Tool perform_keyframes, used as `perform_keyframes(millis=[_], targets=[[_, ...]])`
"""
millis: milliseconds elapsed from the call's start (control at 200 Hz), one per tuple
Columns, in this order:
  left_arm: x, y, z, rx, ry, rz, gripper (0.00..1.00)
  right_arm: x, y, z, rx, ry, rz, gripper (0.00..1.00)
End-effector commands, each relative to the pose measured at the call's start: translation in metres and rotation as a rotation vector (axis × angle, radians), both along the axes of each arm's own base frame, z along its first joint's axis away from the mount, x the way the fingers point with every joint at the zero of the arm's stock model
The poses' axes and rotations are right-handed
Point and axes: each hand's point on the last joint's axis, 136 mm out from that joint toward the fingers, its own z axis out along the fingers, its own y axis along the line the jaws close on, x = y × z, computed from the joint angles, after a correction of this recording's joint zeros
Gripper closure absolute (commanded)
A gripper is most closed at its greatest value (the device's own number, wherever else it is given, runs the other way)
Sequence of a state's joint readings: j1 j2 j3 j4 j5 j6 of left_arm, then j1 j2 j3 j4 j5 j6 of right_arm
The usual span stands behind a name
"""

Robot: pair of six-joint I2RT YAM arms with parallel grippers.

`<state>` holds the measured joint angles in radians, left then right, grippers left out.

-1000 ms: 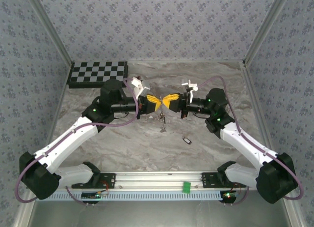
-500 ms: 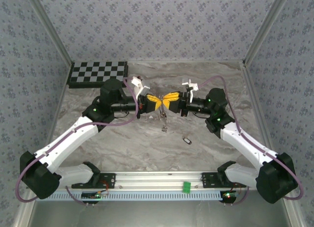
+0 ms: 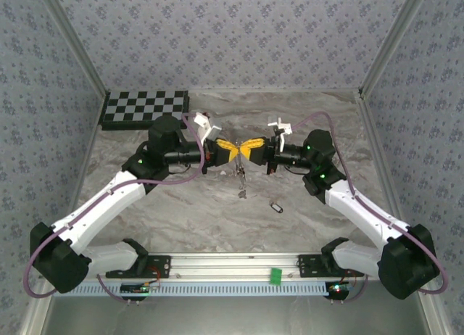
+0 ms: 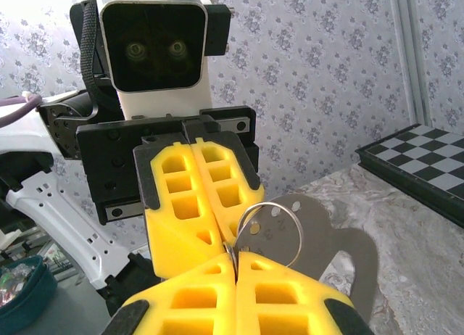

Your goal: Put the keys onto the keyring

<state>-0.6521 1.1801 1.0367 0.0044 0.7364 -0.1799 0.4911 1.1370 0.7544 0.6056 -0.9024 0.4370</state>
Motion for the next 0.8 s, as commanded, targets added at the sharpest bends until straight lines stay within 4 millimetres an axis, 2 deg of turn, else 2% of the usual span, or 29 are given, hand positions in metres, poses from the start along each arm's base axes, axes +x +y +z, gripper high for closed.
perform_keyframes(millis=[0,55,155,255,475,800], targets=[[-0.003,0.000,0.021,-0.056,-0.056,-0.016,0.78,0.002,-0.003,0.007,0.021,0.000,-0.026,1.00],[0.001,0.005,0.023,-0.062,-0.053,0.020,0.68,0.005,-0.008,0.012,0.050,0.002,-0.052,1.00],[0.013,0.018,0.026,-0.090,-0.040,0.098,0.66,0.009,-0.017,0.022,0.114,0.021,-0.099,1.00],[0.014,0.026,0.031,-0.122,-0.036,0.130,0.63,0.010,-0.024,0.031,0.178,0.048,-0.122,1.00],[0.011,0.030,0.036,-0.143,-0.042,0.136,0.63,0.014,-0.039,0.053,0.313,0.078,-0.171,1.00],[0.010,0.027,0.040,-0.163,-0.033,0.120,0.63,0.011,-0.039,0.069,0.380,0.098,-0.125,1.00]])
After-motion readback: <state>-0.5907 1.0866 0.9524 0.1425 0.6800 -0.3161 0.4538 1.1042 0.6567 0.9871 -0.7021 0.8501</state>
